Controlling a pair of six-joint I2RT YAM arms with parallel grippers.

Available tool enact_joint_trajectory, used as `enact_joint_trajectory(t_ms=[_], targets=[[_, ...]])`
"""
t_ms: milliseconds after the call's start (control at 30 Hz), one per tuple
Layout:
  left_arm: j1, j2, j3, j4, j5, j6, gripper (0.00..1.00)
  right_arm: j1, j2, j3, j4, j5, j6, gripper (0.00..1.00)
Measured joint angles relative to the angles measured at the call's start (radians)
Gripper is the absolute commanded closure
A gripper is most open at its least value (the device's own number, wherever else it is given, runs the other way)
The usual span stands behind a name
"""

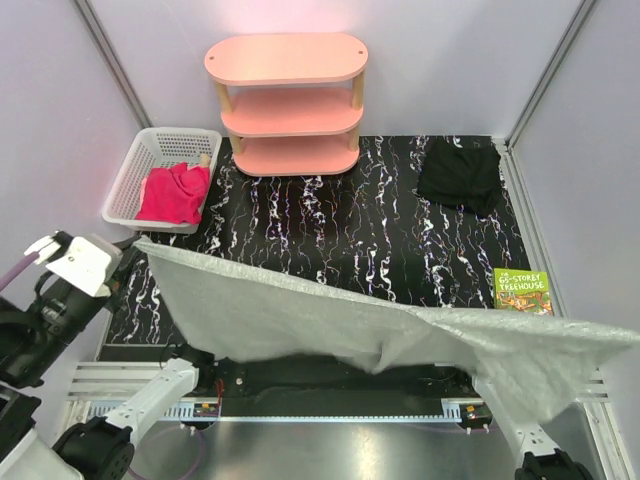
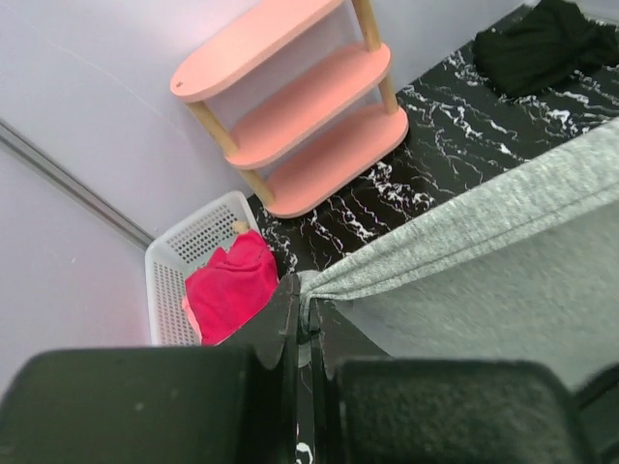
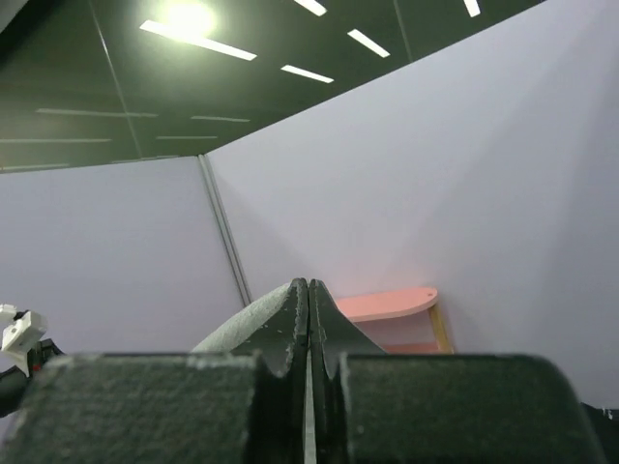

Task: Fold and stack the t-shirts
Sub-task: Flatten the tshirt out

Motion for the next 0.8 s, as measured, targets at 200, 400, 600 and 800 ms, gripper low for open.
enact_joint_trajectory(t_ms=[200, 400, 600, 800], targets=[[0.009, -0.007, -0.225, 0.021, -0.008, 0.039, 1.0, 0.016, 0.0, -0.131, -0.032, 0.116, -0.002, 1.0], [0.01, 0.106, -0.636, 0.161, -0.068, 0.107, 1.0, 0.044, 0.135, -0.598, 0.011, 0.296, 0.013, 1.0], [0.018, 0.469, -0.797, 0.4, -0.174, 0.174, 1.0, 0.044, 0.46, -0.858, 0.136, 0.394, 0.012, 1.0], [0.039, 0.851, -0.648, 0.51, -0.282, 0.216, 1.0, 0.039, 0.582, -0.871, 0.209, 0.431, 0.01, 1.0]])
